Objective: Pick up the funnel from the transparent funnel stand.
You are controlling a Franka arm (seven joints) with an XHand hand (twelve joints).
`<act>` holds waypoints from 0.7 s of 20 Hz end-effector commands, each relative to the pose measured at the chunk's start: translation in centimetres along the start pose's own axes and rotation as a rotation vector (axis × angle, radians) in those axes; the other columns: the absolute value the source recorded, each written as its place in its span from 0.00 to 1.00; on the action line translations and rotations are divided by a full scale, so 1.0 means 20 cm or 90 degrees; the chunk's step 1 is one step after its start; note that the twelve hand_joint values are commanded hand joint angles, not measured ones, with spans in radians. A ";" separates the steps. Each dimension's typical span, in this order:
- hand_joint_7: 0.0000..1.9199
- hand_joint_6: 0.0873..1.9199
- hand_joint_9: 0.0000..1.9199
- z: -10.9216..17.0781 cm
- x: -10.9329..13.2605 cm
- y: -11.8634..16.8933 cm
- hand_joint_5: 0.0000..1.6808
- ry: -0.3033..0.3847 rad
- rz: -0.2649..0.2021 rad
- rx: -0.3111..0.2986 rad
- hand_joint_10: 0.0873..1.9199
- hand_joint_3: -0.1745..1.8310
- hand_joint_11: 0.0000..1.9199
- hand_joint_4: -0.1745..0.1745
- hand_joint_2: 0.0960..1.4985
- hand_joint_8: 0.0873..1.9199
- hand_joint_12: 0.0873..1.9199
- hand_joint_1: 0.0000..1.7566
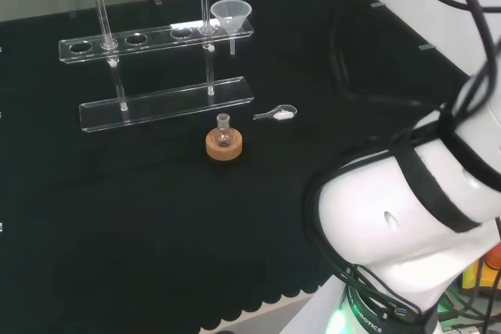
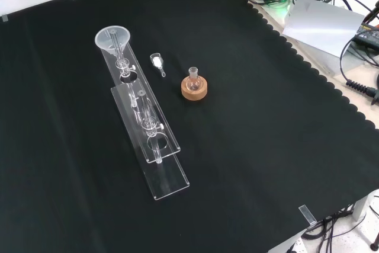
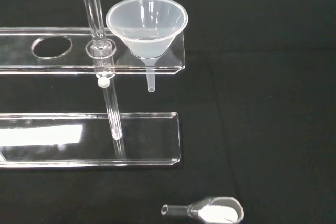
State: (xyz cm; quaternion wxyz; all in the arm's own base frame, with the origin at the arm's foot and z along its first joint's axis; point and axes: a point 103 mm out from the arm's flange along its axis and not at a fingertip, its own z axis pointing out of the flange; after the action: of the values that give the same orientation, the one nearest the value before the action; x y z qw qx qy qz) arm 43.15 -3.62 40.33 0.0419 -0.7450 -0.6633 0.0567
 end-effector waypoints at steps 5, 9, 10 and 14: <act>0.02 0.00 0.09 0.15 -0.04 0.53 0.13 -0.047 -0.064 0.043 0.34 0.23 0.00 0.51 0.69 0.27 0.74 0.05; 0.01 0.00 0.09 0.22 -0.04 0.60 0.12 -0.060 -0.065 0.078 0.35 0.23 0.00 0.52 0.68 0.27 0.74 0.07; 0.01 0.00 0.09 0.23 -0.03 0.62 0.11 -0.064 -0.066 0.083 0.35 0.22 0.00 0.52 0.67 0.27 0.74 0.07; 0.00 0.00 0.09 0.25 -0.04 0.65 0.10 -0.061 -0.078 0.099 0.35 0.22 0.00 0.52 0.65 0.27 0.74 0.08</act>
State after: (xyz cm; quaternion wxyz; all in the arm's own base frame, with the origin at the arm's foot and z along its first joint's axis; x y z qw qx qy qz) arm 54.32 -5.67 34.59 0.0582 -0.7102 -0.6919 0.1160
